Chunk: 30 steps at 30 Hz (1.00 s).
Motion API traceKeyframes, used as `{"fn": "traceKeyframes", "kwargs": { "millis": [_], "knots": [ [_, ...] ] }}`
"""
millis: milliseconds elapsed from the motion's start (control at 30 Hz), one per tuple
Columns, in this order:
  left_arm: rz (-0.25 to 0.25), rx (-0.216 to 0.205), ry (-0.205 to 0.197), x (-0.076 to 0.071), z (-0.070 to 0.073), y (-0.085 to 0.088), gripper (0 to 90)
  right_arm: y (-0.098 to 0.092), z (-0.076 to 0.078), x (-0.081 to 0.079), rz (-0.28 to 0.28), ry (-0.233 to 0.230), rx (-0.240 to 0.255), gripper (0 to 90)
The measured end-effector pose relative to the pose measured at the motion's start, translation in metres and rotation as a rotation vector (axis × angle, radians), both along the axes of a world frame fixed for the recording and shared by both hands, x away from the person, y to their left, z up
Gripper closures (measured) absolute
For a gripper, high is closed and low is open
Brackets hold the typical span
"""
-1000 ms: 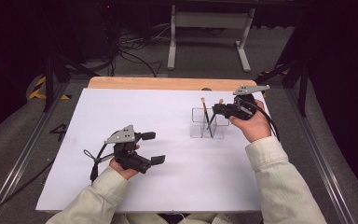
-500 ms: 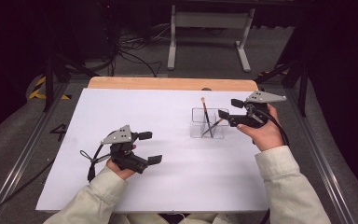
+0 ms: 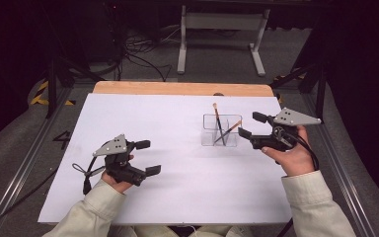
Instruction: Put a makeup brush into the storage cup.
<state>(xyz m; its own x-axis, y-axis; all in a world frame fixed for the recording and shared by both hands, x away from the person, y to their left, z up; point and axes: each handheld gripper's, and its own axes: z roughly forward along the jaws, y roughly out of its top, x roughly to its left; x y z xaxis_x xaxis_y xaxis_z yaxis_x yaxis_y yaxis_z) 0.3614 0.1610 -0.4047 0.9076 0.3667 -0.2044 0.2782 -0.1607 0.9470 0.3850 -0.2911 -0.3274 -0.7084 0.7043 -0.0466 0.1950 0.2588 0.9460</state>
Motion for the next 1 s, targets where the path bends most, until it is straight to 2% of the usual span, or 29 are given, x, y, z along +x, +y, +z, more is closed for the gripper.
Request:
{"fn": "traceKeyframes", "kwargs": {
  "millis": [300,400,433,567,733,833,1000],
  "knots": [
    [0.005,0.003,-0.023,-0.008,-0.002,0.011,1.1,-0.007,-0.008,-0.019,0.021,-0.032,0.016,20.5],
    [-0.009,0.01,-0.044,-0.012,-0.002,0.017,1.0,-0.01,-0.011,-0.027,0.035,-0.038,0.023,19.9],
    [-0.019,0.005,-0.04,-0.012,-0.002,0.019,1.0,-0.01,-0.014,-0.031,0.052,-0.044,0.027,19.9],
    [-0.005,0.006,-0.046,-0.014,-0.003,0.027,1.0,-0.011,-0.02,-0.036,0.073,-0.052,0.029,19.9],
    [0.005,0.011,-0.045,-0.019,-0.005,0.036,1.0,-0.011,-0.031,-0.042,0.083,-0.038,0.02,19.4],
    [0.008,0.017,-0.048,-0.022,-0.006,0.04,1.0,-0.008,-0.039,-0.045,0.113,-0.027,-0.002,19.2],
    [0.016,0.019,-0.045,-0.026,-0.008,0.048,1.0,-0.005,-0.052,-0.049,0.089,-0.025,-0.036,18.8]
  ]
}}
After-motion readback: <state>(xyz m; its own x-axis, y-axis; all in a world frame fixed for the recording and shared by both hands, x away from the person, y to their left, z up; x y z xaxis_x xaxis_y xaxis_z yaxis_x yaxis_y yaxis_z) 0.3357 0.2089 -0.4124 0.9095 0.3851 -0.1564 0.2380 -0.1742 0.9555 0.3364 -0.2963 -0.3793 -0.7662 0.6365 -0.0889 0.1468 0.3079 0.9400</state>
